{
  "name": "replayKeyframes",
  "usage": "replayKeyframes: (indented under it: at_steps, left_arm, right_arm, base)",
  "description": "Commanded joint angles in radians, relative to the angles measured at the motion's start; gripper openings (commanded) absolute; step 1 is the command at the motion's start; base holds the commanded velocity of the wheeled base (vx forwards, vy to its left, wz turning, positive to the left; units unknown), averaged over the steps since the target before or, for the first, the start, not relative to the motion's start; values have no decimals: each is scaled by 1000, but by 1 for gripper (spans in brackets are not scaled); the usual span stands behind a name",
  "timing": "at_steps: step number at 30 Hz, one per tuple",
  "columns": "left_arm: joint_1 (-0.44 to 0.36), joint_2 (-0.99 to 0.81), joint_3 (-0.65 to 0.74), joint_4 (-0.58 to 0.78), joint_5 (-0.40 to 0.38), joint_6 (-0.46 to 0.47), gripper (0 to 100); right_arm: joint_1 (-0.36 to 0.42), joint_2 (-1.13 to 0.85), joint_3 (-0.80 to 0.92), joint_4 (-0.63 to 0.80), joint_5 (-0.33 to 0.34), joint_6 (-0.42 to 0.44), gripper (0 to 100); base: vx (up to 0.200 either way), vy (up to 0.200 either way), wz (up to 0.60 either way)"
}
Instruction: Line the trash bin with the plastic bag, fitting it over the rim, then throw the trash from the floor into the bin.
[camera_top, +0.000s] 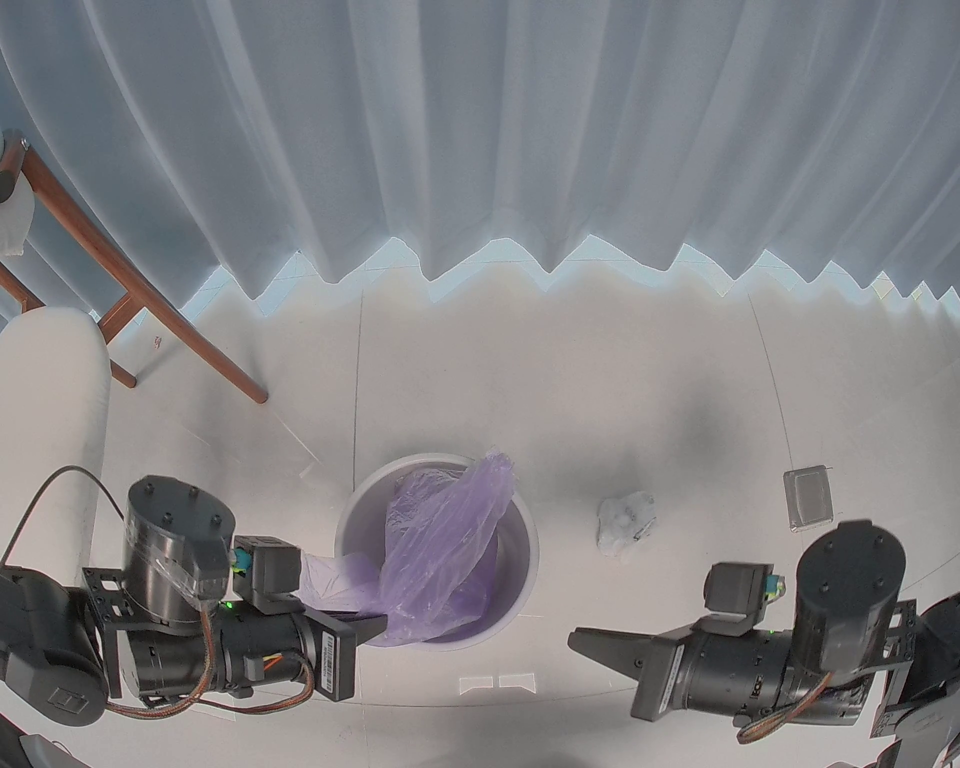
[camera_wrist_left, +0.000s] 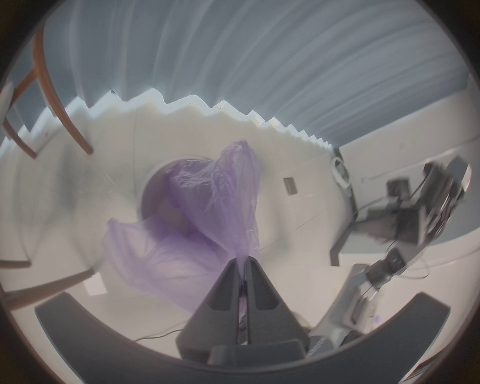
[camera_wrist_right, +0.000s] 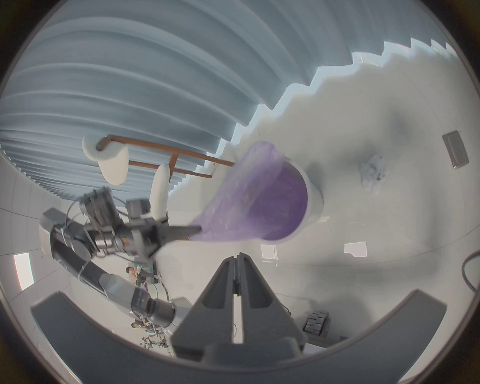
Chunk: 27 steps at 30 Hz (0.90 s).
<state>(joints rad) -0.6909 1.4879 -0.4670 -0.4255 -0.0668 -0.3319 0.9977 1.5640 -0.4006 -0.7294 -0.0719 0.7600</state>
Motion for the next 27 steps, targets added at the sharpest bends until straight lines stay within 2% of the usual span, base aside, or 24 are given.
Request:
replayKeyframes:
  at_steps: [1, 2, 10, 13, 21, 27]
  left_arm:
    - [-19, -6, 79, 14, 71, 113, 0]
    - [-22, -6, 88, 8, 73, 125, 0]
    - [-62, -3, 171, -133, 76, 189, 0]
    - [-90, -1, 177, -139, 79, 189, 0]
    - [-101, 3, 186, -141, 99, 192, 0]
    - [-113, 5, 188, -141, 111, 191, 0]
  right_arm:
    - [-53, 37, -190, 131, -5, 1, 0]
    - [-57, 62, -216, 140, -5, 2, 100]
    - [-131, 284, -376, 177, -45, 2, 100]
    - [-151, 321, -423, 197, -45, 1, 100]
    - [-200, 407, -639, 380, -45, -7, 100]
    - [-200, 422, -719, 459, -45, -25, 100]
  base:
    - [0, 0, 0]
    - [0, 0, 0]
    - [0, 0, 0]
    - [0, 0, 0]
    - [0, 0, 0]
    - [0, 0, 0]
